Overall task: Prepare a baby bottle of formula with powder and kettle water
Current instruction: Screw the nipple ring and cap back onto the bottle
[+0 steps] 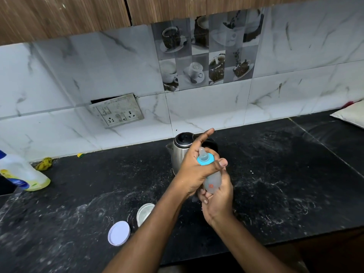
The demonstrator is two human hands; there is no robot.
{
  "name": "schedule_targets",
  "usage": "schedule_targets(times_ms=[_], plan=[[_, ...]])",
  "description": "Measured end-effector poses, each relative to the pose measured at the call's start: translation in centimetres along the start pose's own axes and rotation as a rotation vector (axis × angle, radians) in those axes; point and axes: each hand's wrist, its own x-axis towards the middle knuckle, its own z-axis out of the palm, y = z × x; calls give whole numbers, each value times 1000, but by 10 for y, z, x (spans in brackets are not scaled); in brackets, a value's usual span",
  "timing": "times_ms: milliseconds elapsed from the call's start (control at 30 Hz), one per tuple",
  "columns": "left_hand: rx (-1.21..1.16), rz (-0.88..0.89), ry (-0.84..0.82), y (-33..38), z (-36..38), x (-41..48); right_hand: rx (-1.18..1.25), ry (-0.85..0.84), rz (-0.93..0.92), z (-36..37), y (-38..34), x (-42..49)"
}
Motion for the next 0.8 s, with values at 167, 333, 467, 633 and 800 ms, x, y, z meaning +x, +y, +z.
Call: schedule_targets(times_ms=[167, 333, 467, 633, 800], plan=[[106, 10, -69, 4, -9, 0, -28, -171, 348, -3, -20, 10], [29, 16, 35, 3, -8, 2, -67, -193, 179, -1, -18, 8], [2, -8, 182, 1, 3, 4, -1, -70, -146, 0, 1, 2], [66, -38, 155, -3, 5, 0, -83, 63, -58, -1, -5, 7], [59, -33, 152, -1, 0, 0, -163, -144, 251, -7, -23, 17]])
